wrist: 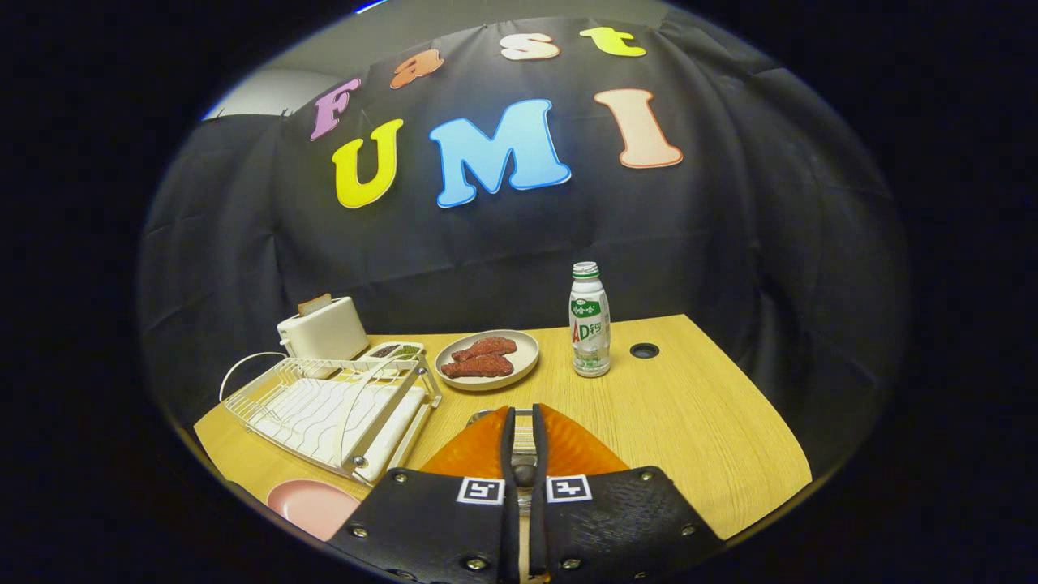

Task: Take the plate from the dish rack, then take the spoon from the basket and place it into the plate.

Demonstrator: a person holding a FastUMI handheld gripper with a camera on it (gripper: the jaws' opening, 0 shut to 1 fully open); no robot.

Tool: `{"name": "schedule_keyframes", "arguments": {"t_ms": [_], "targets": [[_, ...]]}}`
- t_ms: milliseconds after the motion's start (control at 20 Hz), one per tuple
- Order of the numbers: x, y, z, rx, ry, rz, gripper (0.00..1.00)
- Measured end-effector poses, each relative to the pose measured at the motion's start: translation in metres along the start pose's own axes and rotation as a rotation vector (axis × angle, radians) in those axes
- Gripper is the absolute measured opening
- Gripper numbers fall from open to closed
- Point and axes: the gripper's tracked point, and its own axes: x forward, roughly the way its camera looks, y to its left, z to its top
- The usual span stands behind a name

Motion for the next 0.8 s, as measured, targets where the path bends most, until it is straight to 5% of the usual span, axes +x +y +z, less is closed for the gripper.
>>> {"name": "schedule_keyframes", "arguments": {"t_ms": [800], "targets": [[-0.071,0.028,0.084,-0.091,-0.016,0.002,0.05]]}}
